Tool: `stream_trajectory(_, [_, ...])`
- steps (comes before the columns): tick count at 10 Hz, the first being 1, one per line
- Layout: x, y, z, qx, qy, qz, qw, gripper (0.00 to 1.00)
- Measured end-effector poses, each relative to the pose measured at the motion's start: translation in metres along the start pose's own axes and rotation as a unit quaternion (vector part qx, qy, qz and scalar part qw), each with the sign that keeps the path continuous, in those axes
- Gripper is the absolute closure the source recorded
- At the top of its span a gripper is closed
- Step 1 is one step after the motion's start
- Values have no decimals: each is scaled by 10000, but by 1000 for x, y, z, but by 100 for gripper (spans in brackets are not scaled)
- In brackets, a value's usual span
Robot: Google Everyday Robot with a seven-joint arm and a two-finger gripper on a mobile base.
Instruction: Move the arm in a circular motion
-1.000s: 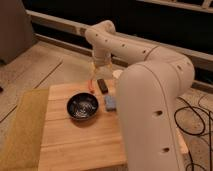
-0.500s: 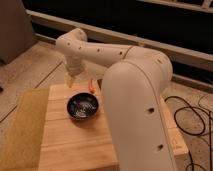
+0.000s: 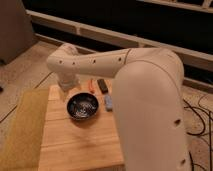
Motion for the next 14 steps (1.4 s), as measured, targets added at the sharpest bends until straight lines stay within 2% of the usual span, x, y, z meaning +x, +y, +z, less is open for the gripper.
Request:
stream_trajectory(2, [32,-17,1,174,162,463,9986,35])
stream_trajectory(4, [62,-48,1,431,419,947,9937,35])
stream_trajectory(5, [77,-67,0,557,576,1269,9887,35])
stream_trajectory(6, [92,-89,-2,648,739,1655,9813,35])
stream_trajectory(7, [100,-104,-3,744,827,1880,9758,35])
stream_trajectory(9, [110,-144,-10,1065,1076,2307,9612,35])
stream_trajectory(11, [111,-180,-21,1292,1219,2579,9497,35])
stream_trajectory(13, [105,-213,-33,1414,1275,2759,9421,35])
stream_trajectory(14, [96,-225,-39,1445,1253,2791,9410,35])
